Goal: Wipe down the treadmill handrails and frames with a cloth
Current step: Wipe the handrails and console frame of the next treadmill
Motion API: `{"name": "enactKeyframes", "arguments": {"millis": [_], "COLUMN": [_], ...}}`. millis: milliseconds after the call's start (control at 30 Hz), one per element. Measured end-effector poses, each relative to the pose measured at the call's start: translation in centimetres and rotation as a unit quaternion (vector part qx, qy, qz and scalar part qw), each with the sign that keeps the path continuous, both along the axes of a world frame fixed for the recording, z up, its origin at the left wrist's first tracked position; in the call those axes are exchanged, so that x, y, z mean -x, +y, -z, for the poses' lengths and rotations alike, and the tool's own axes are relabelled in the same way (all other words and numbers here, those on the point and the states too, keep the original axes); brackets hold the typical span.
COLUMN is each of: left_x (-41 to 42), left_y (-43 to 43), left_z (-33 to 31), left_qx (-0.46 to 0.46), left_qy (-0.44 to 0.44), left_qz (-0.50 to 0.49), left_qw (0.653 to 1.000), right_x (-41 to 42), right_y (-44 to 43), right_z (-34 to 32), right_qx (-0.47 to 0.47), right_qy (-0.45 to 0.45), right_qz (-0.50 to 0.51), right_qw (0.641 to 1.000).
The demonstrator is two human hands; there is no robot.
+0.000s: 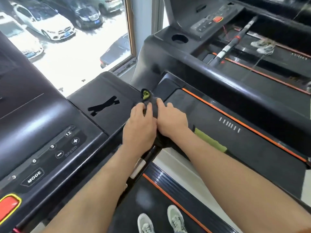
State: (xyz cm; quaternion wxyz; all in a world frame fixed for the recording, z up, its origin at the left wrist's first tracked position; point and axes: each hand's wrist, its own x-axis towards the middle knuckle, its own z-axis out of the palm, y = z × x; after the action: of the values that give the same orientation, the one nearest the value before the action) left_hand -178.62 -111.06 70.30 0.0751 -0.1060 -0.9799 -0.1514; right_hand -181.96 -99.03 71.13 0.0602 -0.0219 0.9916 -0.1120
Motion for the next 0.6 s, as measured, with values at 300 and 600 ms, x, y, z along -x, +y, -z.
{"name": "enactKeyframes", "arguments": {"millis": [300, 600], "left_x": [-3.9, -15.7], "left_y": [4.3, 15.1], "left_z": [0.1, 1.1], "left_qx": [-0.023, 0.114], "left_qy": [-0.078, -0.025], "left_qz": [-0.052, 0.081], "left_qw": [0.995, 0.99], "right_x": [-2.7, -15.8], "right_y": [3.4, 17.3], "right_z": [0.8, -0.2], "right_qx": [0.028, -0.013], "right_qy": [0.002, -0.053], "right_qz": [-0.018, 0.001], "right_qw": [0.999, 0.998]}}
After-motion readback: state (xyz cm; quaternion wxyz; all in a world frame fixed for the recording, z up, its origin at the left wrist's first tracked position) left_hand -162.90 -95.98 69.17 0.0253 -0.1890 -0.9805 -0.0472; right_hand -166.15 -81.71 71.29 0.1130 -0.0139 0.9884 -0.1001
